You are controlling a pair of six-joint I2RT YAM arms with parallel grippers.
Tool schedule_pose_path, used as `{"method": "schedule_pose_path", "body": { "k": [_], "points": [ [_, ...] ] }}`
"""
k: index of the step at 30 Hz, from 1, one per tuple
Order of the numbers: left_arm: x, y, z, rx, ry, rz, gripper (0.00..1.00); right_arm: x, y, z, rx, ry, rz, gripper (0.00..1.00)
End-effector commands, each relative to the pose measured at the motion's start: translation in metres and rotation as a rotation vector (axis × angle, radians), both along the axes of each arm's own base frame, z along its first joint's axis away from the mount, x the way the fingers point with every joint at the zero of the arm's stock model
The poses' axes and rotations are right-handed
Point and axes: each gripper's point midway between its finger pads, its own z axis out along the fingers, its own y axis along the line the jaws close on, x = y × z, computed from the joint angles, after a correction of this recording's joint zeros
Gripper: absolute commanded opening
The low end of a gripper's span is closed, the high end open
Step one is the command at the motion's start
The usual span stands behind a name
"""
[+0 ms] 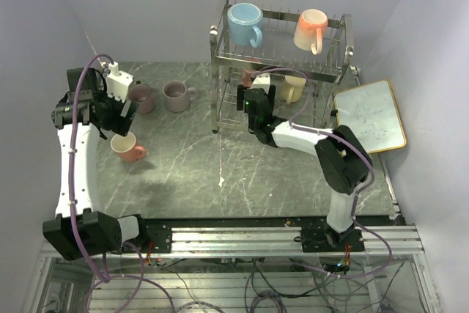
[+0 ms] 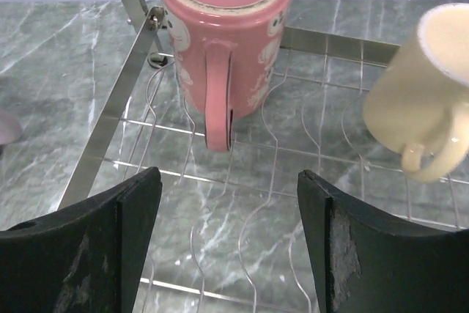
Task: Unload the cups from the dish rack
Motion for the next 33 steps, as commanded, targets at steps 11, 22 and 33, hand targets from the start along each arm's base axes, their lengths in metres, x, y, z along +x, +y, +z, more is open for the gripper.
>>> {"method": "schedule_pose_path", "body": {
  "k": [11,22,33],
  "points": [
    [-0.014,-0.014,-0.007,-0.055,-0.01,-0.059,0.99,0.064,-0.003,-0.071,-0.148,0.046,-0.045,0.7],
    [-0.011,-0.022,-0.019,-0.109,0.006,-0.071,0.99,0.064,-0.001,-0.103,-0.138,0.088,-0.034,0.48],
    [-0.018,-0.025,-0.016,-0.112,0.001,-0.08,0.99,0.032,-0.024,-0.084,-0.077,0.056,-0.063,0.0]
  ]
}}
